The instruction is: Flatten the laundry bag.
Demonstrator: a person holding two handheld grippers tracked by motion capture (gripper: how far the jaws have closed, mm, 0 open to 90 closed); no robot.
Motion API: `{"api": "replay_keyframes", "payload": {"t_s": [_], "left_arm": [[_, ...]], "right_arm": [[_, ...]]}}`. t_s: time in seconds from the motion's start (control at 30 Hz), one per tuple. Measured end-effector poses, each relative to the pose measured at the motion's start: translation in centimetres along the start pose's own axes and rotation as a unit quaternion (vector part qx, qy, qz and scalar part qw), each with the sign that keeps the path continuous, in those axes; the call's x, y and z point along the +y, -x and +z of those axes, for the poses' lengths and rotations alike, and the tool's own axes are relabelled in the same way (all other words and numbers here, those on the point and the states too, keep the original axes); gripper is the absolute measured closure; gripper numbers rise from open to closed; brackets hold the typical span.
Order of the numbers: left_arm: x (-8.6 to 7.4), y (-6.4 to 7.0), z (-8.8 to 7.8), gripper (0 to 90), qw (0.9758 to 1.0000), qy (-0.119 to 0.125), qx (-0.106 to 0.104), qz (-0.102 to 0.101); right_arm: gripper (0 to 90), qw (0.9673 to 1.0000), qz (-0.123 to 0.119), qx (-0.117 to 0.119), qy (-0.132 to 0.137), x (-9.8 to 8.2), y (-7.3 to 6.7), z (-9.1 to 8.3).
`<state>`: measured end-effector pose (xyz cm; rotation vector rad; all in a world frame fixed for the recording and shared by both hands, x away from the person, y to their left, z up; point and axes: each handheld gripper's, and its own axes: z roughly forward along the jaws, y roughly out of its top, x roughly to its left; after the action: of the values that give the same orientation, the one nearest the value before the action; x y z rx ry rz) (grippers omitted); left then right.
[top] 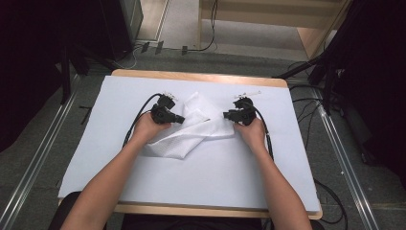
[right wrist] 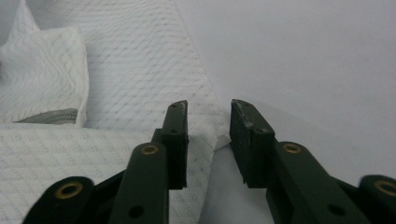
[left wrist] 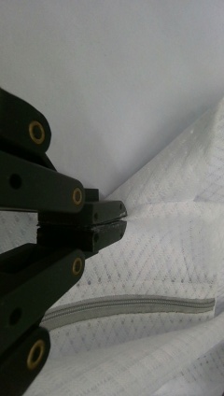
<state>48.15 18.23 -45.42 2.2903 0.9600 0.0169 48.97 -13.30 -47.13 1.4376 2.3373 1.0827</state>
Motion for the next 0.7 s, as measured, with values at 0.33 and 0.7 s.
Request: {"api": "replay_keyframes", "payload": {"t_s": [0.33,0.7], "left_arm": [[-0.6,-0.4,-1.6,90.0,0.9997,0.008,0.007,-0.022],[-1.4,-1.2,-4.7,90.0,0.9978,0.046,0.013,-0.046]], "right_arm": [[90.0,0.9995,-0.022,-0.004,-0.021,-0.1,-0.4,-0.5],[90.0,0.9997,-0.006,-0.01,-0.02,-0.7,0.2,-2.0]]}}
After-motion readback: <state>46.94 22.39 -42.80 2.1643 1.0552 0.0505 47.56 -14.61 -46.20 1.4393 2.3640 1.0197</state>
